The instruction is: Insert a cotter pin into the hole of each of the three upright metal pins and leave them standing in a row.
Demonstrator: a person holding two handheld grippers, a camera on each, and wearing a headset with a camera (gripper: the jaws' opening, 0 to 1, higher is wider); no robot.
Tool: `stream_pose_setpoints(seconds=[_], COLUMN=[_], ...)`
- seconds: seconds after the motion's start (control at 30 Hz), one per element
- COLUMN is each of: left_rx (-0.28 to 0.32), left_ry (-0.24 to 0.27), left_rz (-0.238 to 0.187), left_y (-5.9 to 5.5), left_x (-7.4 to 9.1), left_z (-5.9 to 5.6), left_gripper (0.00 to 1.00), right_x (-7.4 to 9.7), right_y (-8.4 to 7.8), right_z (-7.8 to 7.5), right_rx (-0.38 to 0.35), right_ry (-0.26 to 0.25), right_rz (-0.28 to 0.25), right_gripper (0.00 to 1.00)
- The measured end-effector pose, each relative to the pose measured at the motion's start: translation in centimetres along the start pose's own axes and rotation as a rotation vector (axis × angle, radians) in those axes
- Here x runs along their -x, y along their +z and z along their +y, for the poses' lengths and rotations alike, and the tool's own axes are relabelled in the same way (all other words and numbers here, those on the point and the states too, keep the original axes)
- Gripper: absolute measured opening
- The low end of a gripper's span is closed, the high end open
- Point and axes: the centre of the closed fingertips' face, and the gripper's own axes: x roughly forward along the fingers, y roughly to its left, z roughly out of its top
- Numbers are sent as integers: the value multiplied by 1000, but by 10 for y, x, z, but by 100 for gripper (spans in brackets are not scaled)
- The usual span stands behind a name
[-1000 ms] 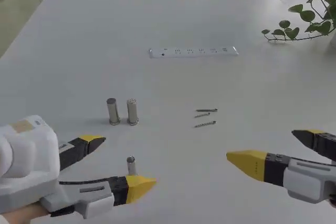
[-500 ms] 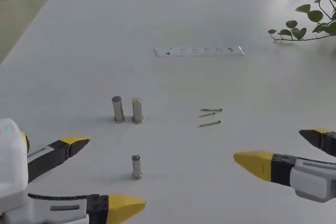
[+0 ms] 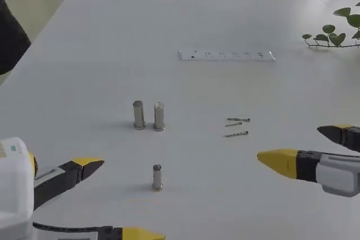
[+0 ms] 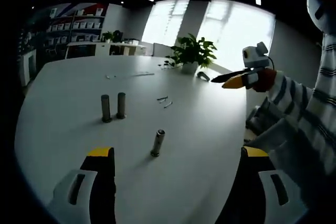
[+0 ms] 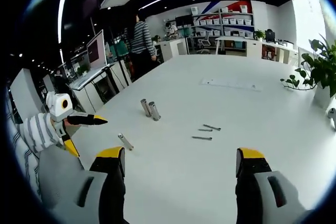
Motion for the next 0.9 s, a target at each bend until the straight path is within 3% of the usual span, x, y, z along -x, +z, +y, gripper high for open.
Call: stream_pose_setpoints(seconds=[0.1,0.17,0.23,0.33,0.5,0.73,0.9], left_rx=[4,13,26,34,40,49,19], left_ry=[13,20,26,33,49,69,73], left_rz=[-1,-4,-11,-16,-21,-37,-47], left_y=[-2,-3,-3,-5,-7,-5,-4], left_x=[4,6,9,12,17,23,27], left_z=[2,3,3,4,6,8,8], left_gripper=[99,99,99,99,99,99,99], right_x=[-4,-6,-7,-11,-17,-32,-44], right_y=[7,16,25,31,47,56,50], right_z=[-3,-1,-3,-5,-4,1,4], right_rx=[41,114,149,171,195,317,376], right_ry=[10,37,28,36,65,121,159], right_rz=[9,-5,-20,2,-11,49,108], right_gripper=[84,79,74,76,72,67,65])
